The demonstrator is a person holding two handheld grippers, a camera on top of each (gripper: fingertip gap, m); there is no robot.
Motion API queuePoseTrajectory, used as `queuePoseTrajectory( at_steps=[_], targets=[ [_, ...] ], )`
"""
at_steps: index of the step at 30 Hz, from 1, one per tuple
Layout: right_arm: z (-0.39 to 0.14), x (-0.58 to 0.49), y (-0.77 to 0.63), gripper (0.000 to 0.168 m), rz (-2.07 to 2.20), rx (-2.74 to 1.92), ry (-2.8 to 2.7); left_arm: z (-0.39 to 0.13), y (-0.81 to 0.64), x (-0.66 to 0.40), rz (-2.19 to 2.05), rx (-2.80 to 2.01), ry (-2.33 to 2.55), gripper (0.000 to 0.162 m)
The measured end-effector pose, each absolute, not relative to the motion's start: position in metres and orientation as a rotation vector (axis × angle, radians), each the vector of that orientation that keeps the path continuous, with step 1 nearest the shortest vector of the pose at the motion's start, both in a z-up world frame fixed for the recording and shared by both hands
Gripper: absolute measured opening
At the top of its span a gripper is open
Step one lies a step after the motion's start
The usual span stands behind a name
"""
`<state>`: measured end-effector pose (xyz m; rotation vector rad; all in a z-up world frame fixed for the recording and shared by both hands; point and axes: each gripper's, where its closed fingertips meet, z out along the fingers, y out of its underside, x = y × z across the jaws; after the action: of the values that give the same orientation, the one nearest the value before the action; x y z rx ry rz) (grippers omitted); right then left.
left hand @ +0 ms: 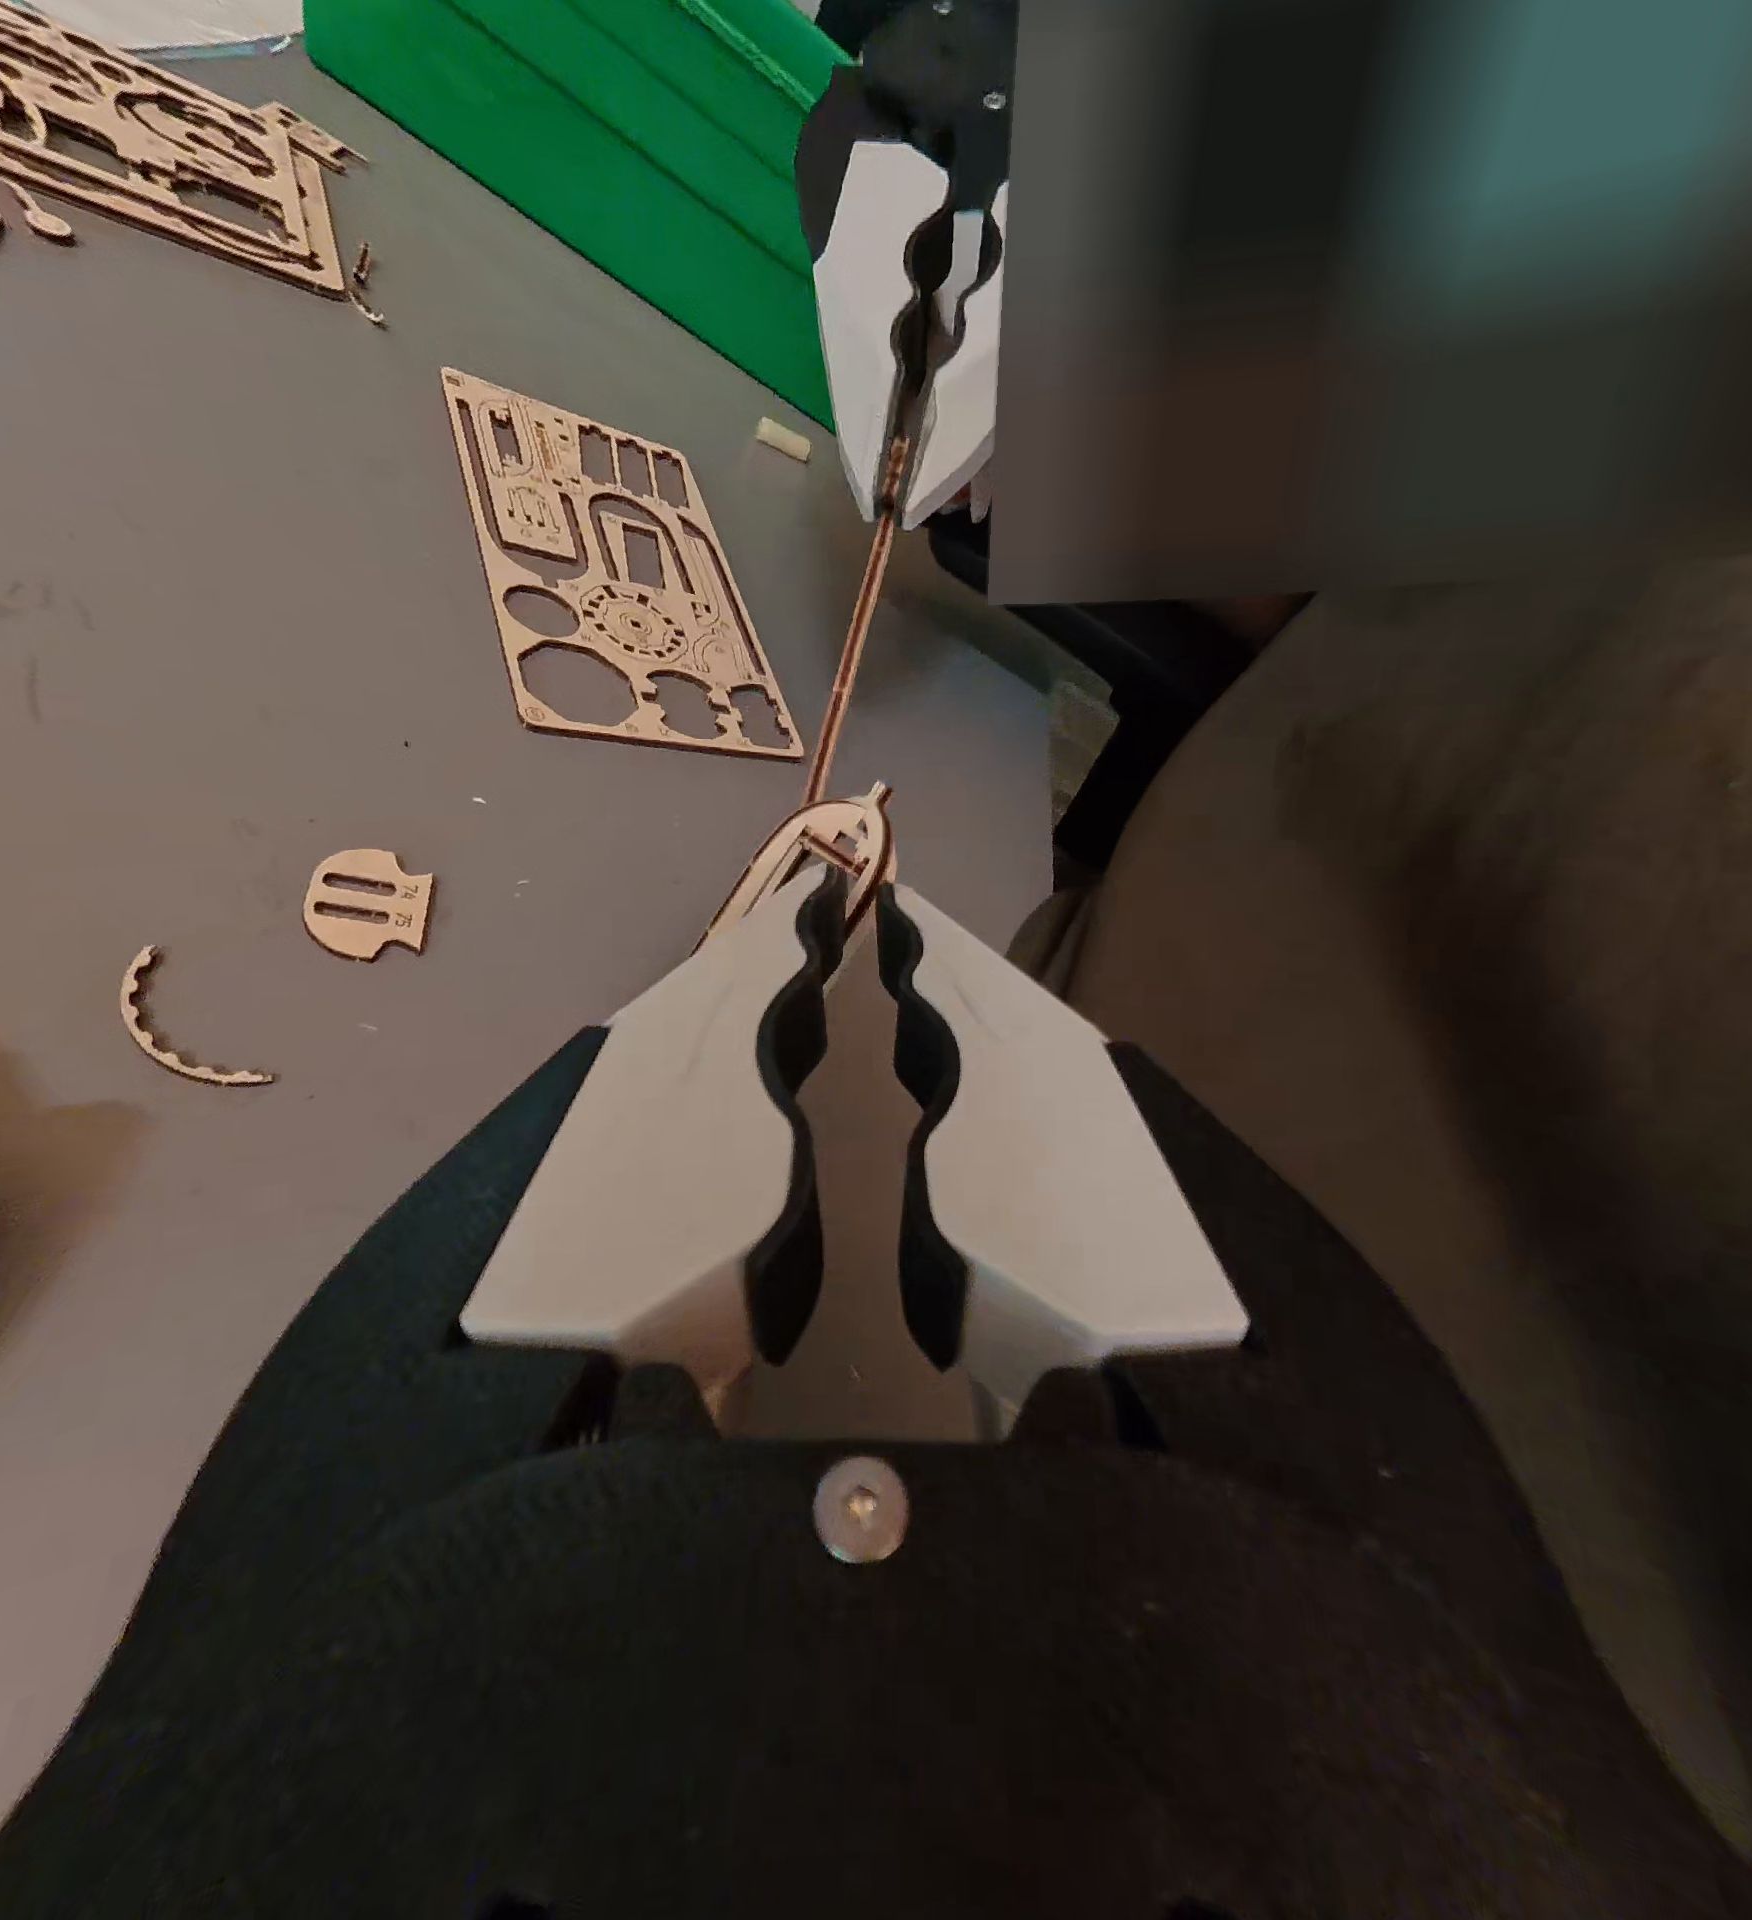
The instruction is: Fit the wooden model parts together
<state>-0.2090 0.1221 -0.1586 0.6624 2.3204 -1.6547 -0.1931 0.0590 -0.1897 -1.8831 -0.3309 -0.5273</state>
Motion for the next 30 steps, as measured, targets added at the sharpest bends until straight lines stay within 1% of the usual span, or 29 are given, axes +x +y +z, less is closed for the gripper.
queuePoseTrajectory(
  at_steps=[15,20,24,26,30],
  targets=[
    [-0.155,-0.204,0.118,0.001,-1.697,0.474,2.529,-0.191,0.063,-0.196,-0.552,-1.86,-0.377,0.004],
    [-0.155,-0.198,0.117,0.001,-1.745,0.303,2.635,-0.191,0.063,-0.195,-0.649,-1.789,-0.439,0.004],
    [-0.156,-0.198,0.116,0.002,-1.755,0.274,2.666,-0.192,0.064,-0.193,-0.697,-1.759,-0.481,0.004],
    [-0.157,-0.197,0.114,0.001,-1.752,0.268,2.659,-0.193,0.064,-0.192,-0.73,-1.75,-0.497,0.005],
    [-0.157,-0.195,0.109,0.001,-1.754,0.247,2.675,-0.189,0.066,-0.19,-0.847,-1.671,-0.599,0.012]
  ],
)
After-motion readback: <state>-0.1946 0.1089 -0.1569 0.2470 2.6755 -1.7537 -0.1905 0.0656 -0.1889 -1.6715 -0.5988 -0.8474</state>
